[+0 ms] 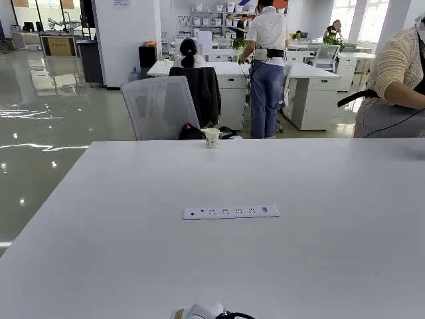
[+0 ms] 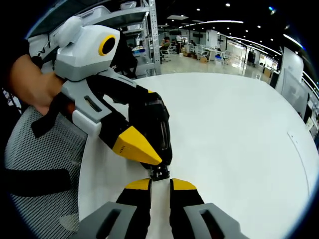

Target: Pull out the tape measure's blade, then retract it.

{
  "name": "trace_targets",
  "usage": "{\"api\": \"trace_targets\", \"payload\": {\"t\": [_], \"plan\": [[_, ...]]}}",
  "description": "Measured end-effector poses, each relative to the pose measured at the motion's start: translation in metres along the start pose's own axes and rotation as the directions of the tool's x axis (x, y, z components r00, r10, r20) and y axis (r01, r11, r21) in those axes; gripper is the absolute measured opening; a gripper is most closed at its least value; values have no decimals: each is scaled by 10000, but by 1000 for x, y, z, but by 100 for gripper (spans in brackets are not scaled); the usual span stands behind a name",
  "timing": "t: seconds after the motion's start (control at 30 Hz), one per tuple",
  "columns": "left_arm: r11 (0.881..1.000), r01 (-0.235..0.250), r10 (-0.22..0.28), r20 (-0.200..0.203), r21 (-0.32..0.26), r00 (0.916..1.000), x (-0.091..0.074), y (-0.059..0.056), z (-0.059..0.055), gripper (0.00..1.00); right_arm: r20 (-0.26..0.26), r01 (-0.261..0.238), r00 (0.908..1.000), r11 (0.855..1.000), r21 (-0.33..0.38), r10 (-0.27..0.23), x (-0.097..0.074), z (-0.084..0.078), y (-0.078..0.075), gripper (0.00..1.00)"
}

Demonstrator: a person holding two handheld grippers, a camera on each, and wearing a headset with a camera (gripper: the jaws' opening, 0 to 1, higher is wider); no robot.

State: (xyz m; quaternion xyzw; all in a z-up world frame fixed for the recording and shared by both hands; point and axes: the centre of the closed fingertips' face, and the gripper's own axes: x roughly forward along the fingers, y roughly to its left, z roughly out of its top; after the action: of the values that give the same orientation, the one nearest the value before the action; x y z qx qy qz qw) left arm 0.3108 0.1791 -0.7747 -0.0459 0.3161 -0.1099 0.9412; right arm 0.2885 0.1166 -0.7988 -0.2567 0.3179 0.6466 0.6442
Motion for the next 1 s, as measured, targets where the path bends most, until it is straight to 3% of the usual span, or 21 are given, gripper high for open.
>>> {"api": "trace_targets", "payload": {"t": [0.13,0.33,0.4,0.57,0.8,0.87,0.97,1.0], "plan": [[9996,145,-143,-54,228,9999,-4,-1,2,63,165,42,9999,9997,233,-46,-4,0,4,12],[9985,399,-400,19,371,9992,-8,-3,6,72,445,175,9988,9986,495,-197,-12,-1,4,14],[9966,769,-764,-184,285,9969,-7,-7,3,81,508,358,9979,9965,753,-397,-16,-3,2,15],[9935,1059,-1042,-396,427,9938,-7,-11,-3,98,705,532,9957,9932,1033,-606,-24,-5,3,18],[9891,1398,-1358,-802,469,9875,-11,-11,-13,99,849,757,9927,9903,1164,-859,-38,-14,4,20],[9884,1444,-1406,-743,476,9873,-11,-8,-14,99,890,831,9915,9889,1232,-944,-42,-16,4,22],[9799,1958,-1925,-773,374,9782,-18,-14,-16,99,1047,963,9883,9862,1347,-1109,-52,-21,3,23],[9737,2258,-2228,-814,302,9715,-20,-18,-16,99,1071,978,9878,9856,1381,-1130,-54,-23,3,24]]}}
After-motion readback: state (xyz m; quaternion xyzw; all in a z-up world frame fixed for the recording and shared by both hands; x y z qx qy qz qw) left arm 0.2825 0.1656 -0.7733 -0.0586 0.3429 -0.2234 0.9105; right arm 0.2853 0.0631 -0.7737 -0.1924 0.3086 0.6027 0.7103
